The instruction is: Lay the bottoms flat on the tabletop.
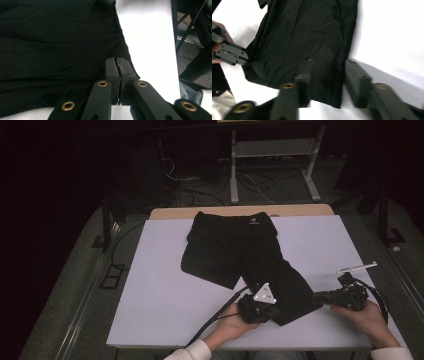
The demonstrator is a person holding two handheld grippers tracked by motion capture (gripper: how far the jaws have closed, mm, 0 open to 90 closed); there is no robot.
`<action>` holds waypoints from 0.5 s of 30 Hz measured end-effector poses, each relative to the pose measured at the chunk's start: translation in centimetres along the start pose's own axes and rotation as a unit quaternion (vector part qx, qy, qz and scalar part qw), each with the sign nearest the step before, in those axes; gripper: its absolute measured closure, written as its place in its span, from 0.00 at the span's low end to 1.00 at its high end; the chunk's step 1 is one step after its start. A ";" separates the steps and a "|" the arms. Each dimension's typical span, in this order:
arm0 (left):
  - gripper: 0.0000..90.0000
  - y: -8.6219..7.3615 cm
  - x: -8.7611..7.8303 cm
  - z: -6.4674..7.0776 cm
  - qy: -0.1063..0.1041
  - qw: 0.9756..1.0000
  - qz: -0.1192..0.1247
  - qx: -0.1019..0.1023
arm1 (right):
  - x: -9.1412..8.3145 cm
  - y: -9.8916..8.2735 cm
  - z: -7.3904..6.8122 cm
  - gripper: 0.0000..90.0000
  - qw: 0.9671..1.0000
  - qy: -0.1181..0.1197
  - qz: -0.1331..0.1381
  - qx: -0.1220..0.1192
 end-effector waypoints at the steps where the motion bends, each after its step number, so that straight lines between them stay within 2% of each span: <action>1: 0.97 -0.2 0.0 0.0 0.000 1.000 -0.001 -0.001 | 0.2 -0.1 0.0 0.82 1.000 0.002 -0.010 0.003; 2: 0.97 -0.4 0.0 0.1 -0.001 1.000 -0.001 -0.003 | 0.2 -0.1 0.0 0.82 1.000 0.002 -0.010 0.003; 3: 0.97 -0.7 0.0 0.1 -0.002 1.000 -0.004 -0.006 | 0.4 -0.2 -0.1 0.93 1.000 0.001 -0.020 0.007; 4: 0.97 -0.7 0.0 0.1 -0.001 1.000 -0.004 -0.006 | 0.5 -0.2 -0.1 0.97 1.000 0.000 -0.026 0.008; 8: 0.97 -0.7 -0.1 0.2 -0.003 1.000 -0.002 -0.006 | 0.2 -0.5 -0.1 0.98 0.999 0.000 -0.033 0.015; 15: 0.97 -0.7 -0.7 0.9 -0.016 1.000 0.001 0.000 | -0.7 -1.7 -0.9 0.98 0.999 0.019 -0.033 0.009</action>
Point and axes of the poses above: each handheld gripper's, and its own axes: x roughly forward along the jaws, y roughly out of its top, z roughly to its right, the point moved 5 cm from there along x, roughly forward along the jaws, and after that the axes turned 11 degrees about x, right-handed, at the moved point
